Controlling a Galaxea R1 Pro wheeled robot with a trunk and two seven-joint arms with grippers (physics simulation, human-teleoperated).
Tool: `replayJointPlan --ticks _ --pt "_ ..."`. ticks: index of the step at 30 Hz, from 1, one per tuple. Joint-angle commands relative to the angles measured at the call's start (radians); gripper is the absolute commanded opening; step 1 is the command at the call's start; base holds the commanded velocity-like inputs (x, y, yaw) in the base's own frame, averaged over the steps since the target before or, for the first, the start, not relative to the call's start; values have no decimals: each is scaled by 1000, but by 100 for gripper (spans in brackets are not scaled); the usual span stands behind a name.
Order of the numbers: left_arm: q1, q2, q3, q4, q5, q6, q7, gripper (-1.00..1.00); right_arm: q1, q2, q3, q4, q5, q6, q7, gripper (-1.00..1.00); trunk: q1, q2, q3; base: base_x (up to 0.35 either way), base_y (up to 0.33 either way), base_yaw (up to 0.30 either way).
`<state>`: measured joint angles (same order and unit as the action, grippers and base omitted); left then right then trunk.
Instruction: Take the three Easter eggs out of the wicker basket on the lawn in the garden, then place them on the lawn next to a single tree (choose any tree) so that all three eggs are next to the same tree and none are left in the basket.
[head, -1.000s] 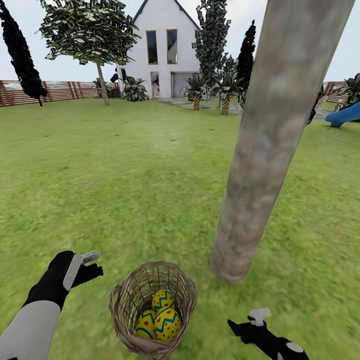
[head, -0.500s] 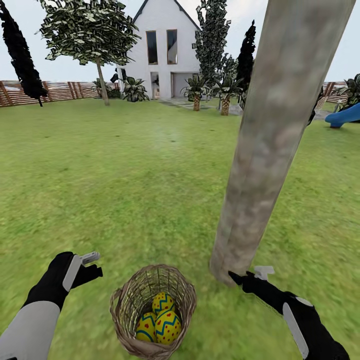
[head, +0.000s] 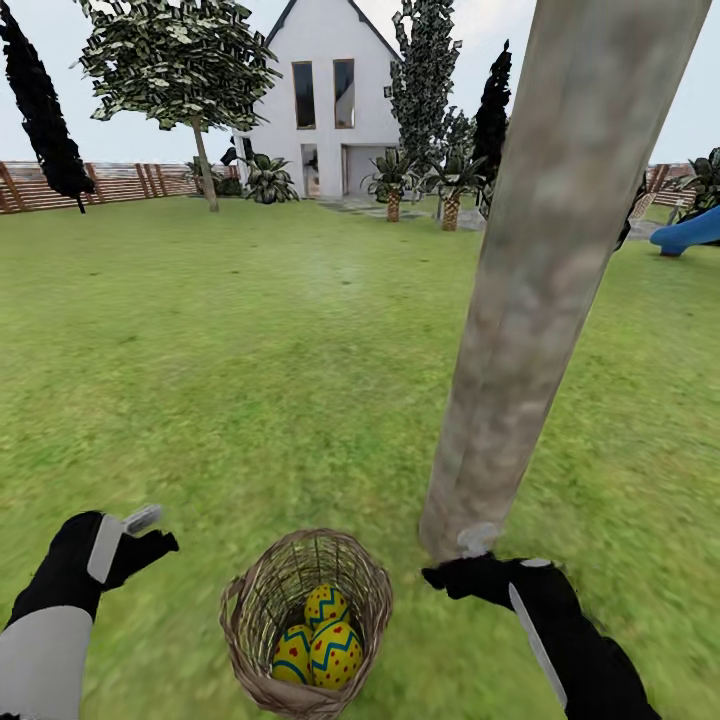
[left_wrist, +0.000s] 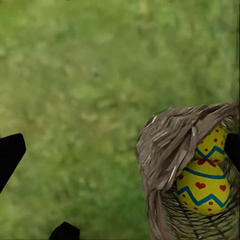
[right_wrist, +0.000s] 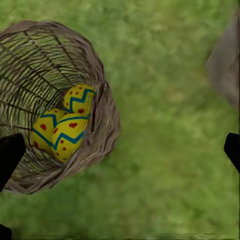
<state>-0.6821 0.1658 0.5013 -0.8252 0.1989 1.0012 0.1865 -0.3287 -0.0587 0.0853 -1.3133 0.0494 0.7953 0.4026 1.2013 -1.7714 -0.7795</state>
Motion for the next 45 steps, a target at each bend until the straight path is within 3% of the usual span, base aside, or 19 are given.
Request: replayJointPlan --ticks 1,2,3,5,6,10,12,13,15,19,26,33,37,40,45 --pt "-1 1 24 -13 25 3 2 100 -4 22 49 -11 14 28 -63 100 0 0 -1 0 0 0" --pt "-1 1 42 -24 40 2 -7 100 -7 39 75 -16 17 37 -101 100 0 0 -1 0 0 0" --pt "0 2 86 -48 83 1 -32 100 -11 72 122 -20 22 48 -165 100 0 0 -1 0 0 0" --pt "0 8 135 -65 127 1 -65 100 -16 95 176 -22 37 58 -229 100 0 0 -1 0 0 0" --pt "0 15 164 -70 152 1 -99 100 -20 108 227 -23 56 76 -275 100 0 0 -1 0 0 0" --pt "4 33 193 -69 177 -1 -257 100 -51 161 344 -22 83 139 -359 100 0 0 -1 0 0 0" --pt "17 37 197 -70 180 -1 -384 100 -76 190 390 -21 85 173 -387 100 0 0 -1 0 0 0" --pt "24 38 198 -70 179 -1 -492 100 -106 203 431 -3 81 191 -406 100 0 0 -1 0 0 0" --pt "30 39 198 -70 179 -2 -591 100 -131 211 468 14 76 202 -418 100 0 0 -1 0 0 0" --pt "34 37 196 -69 178 -2 -662 100 -146 216 491 25 45 208 -421 100 0 0 -1 0 0 59" --pt "35 27 191 -73 180 -2 -672 100 -148 220 498 28 -63 209 -426 100 0 0 -1 0 0 273" --pt "35 24 191 -69 180 -3 -673 100 -148 219 499 36 -77 209 -428 100 0 0 -4 0 0 286" --pt "35 24 191 -67 180 -3 -673 100 -148 214 496 64 -74 202 -430 100 15 -28 -17 0 0 56" --pt "35 23 191 -66 180 -4 -674 100 -167 215 493 123 -68 199 -434 100 27 -49 -26 0 0 9" --pt "35 15 189 -66 180 -4 -673 100 -263 220 489 316 -74 144 -446 100 46 -84 -42 0 0 1"
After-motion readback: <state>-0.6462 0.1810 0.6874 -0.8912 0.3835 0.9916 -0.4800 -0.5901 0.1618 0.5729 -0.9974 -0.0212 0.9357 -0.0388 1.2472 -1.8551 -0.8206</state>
